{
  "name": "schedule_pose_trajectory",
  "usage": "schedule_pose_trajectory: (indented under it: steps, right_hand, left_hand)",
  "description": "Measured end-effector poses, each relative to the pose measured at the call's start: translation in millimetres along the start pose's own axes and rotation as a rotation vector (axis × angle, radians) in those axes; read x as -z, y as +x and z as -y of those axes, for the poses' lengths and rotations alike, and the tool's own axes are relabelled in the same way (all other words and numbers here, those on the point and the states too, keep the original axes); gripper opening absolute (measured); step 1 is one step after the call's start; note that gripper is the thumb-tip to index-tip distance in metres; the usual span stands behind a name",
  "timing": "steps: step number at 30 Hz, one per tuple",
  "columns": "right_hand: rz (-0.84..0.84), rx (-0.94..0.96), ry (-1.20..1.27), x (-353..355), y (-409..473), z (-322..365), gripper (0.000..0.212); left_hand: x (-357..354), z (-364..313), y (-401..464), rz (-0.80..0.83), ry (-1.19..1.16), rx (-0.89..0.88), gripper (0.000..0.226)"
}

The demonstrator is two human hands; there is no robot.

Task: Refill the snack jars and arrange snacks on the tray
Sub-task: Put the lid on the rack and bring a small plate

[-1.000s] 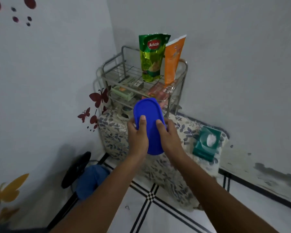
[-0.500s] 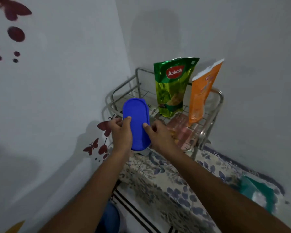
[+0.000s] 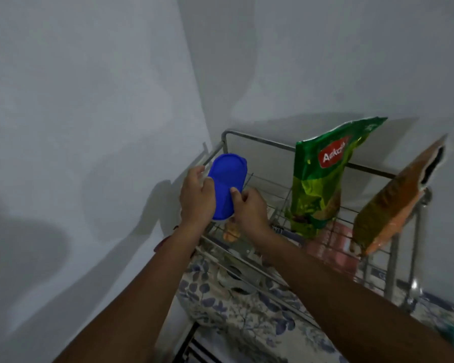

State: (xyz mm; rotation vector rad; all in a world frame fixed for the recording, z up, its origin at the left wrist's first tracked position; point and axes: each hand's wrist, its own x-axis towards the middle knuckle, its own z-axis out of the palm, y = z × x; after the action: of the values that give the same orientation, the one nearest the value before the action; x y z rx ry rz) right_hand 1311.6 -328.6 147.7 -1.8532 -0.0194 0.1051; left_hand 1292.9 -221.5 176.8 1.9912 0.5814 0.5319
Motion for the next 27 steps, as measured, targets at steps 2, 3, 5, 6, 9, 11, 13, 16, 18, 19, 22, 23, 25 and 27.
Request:
schedule_pose_trajectory:
  steps: [2,3,5,6,9,11,13,16,18,19,22,23,25,27]
  right_hand:
    - [-0.014,-0.038,-0.014,-11.5,17.4,0.8,0.035]
    - [-0.024,-0.062,0.000,-16.0,23.1,0.7,0.035]
    - [-0.040,-0.097,0.040,-24.7,32.6,0.6,0.034]
    - [-0.047,-0.106,0.054,-28.2,35.7,1.0,0.033]
    - [-0.057,-0.129,0.074,-33.6,41.7,0.7,0.032]
    - [-0.060,-0.139,0.063,-34.6,43.9,0.4,0.033]
    - [-0.056,-0.138,0.043,-34.1,44.6,0.2,0.035]
    - [-0.031,-0.135,0.034,-32.3,45.2,0.9,0.033]
    - [-0.018,-0.137,0.040,-29.9,42.2,0.4,0.034]
    - [-0.016,-0.128,0.034,-28.2,38.7,-0.1,0.033]
    - [-0.025,-0.053,-0.036,-23.0,24.5,-4.4,0.031]
    - [-0.032,-0.020,-0.059,-19.5,16.0,-6.5,0.029]
    - [-0.034,0.032,-0.073,-13.7,-0.3,-11.4,0.025]
    - [-0.028,0.074,-0.098,-7.6,-17.7,-16.8,0.031]
  left_hand:
    - [-3.5,8.3,18.2,0.024,0.009,-0.001,0.041]
    - [-5.7,11.7,24.1,0.026,0.006,-0.005,0.042]
    - [-10.0,19.5,35.0,0.033,0.002,-0.017,0.043]
    - [-11.8,22.8,39.0,0.042,0.006,-0.031,0.043]
    - [-16.9,29.8,45.3,0.062,0.036,-0.081,0.042]
    - [-18.2,31.0,46.6,0.069,0.035,-0.099,0.042]
    - [-18.0,30.6,47.6,0.072,0.037,-0.106,0.041]
    - [-16.1,27.4,47.1,0.076,0.038,-0.106,0.041]
    - [-13.5,24.5,42.2,0.074,0.048,-0.119,0.041]
    - [-11.6,22.5,37.8,0.072,0.055,-0.126,0.042]
    - [-6.2,16.6,24.5,0.045,0.076,-0.157,0.043]
    - [-3.8,14.8,16.7,0.029,0.086,-0.169,0.043]
    - [1.2,12.3,0.6,0.011,0.095,-0.180,0.042]
    - [4.8,12.6,-17.6,0.020,0.095,-0.188,0.042]
